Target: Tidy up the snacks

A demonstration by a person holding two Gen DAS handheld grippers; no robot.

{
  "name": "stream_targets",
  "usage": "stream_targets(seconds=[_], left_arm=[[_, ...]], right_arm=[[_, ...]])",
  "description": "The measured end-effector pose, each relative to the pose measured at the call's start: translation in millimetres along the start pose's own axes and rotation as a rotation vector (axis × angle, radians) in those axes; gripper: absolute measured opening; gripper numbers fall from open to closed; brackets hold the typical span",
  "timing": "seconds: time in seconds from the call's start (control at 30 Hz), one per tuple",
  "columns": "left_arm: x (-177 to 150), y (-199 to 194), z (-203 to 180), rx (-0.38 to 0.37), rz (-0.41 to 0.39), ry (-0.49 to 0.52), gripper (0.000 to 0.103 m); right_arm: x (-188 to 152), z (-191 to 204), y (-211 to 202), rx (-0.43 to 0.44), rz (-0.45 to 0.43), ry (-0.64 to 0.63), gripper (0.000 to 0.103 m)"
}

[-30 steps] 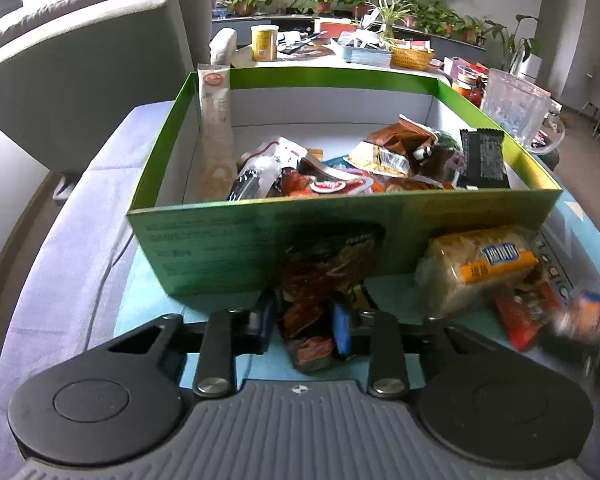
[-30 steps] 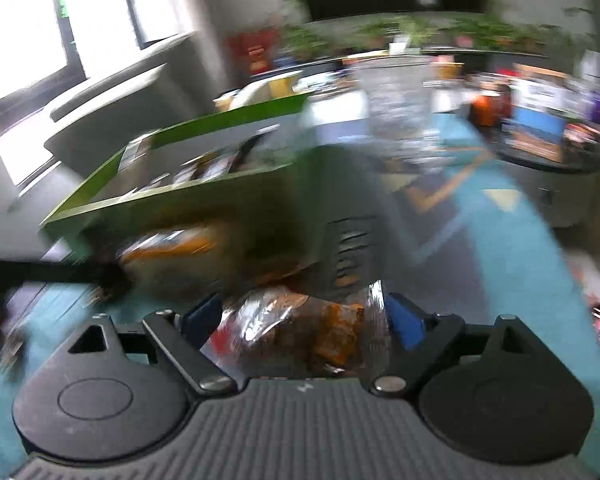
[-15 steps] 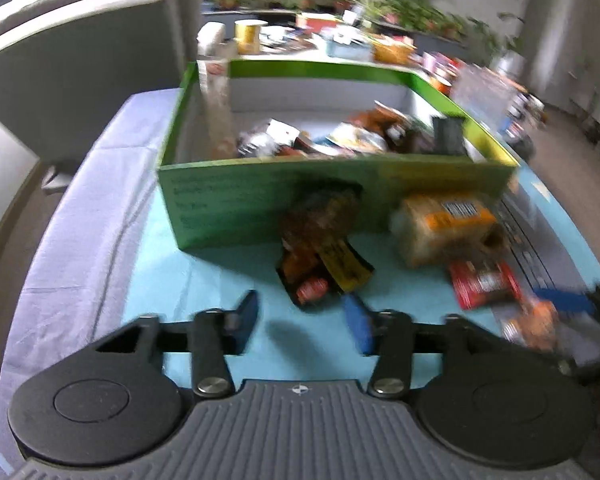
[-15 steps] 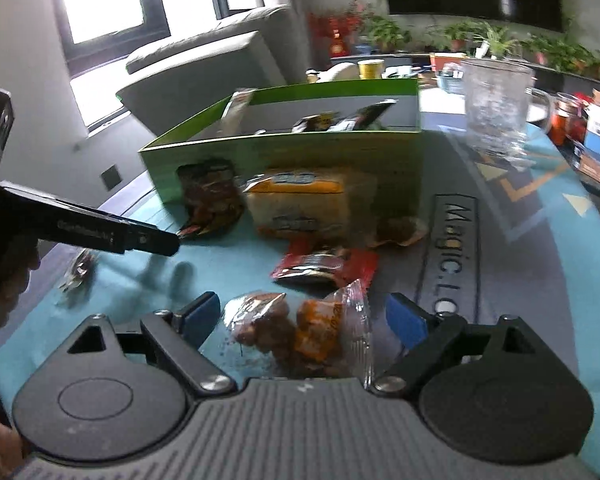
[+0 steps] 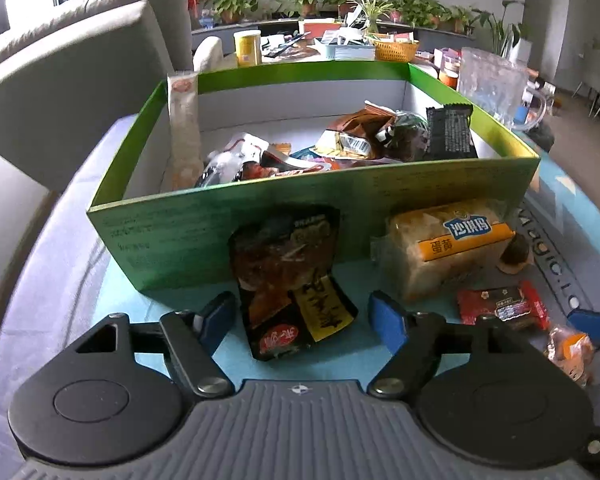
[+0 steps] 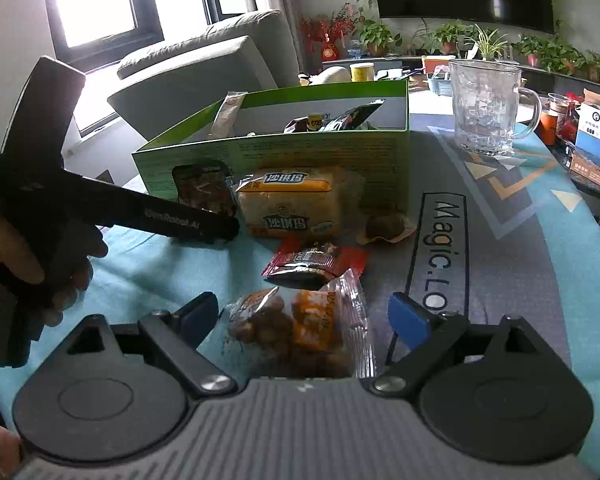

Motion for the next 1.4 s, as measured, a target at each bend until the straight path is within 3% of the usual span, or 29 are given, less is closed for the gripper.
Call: stream_targets(seconds=[0.03, 0.2, 0.43, 0.63, 0.77, 0.97, 1.4], left_arm=[[-1, -2, 2, 0.007, -0.014, 0.009, 0.057], [-6, -12, 11, -0.041, -0.023, 0.009, 0.048], [-28, -43, 26, -0.117, 0.015, -0.047, 0.047], [-39, -65, 24, -0.142, 0.019, -0.001, 0.054], [-34, -67, 18, -0.107, -0.012, 0.026, 0.068], [-29, -47, 14, -0.076, 0.054, -0.017, 0.069], [-45, -55, 26, -0.078, 0.090, -0.005, 0.069]], right_arm=[[0, 0, 0, 0.001, -0.001, 0.000, 0.080], [-1, 0, 2, -0.002, -0.009, -0.005, 0.080], [-1, -1, 1, -0.003, -0.012, 0.002, 0.080], [-2, 3, 2, -0.017, -0.012, 0.002, 0.080], [-4, 8, 2, -0.018, -0.007, -0.013, 0.080], [-5, 9, 3, -0.028, -0.004, -0.021, 0.080], [-5, 11, 5, -0.028, 0.003, -0.031, 0.080]])
Point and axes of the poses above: each gripper's, at about its wrist camera, not at the fingertips, and y roughly the way its jaws point, z to its left, x to its top, the point moved 3 cm from there along y, roughly the way its jaws point, and after that the axes turned 6 degrees about y, right-handed, at the moved point
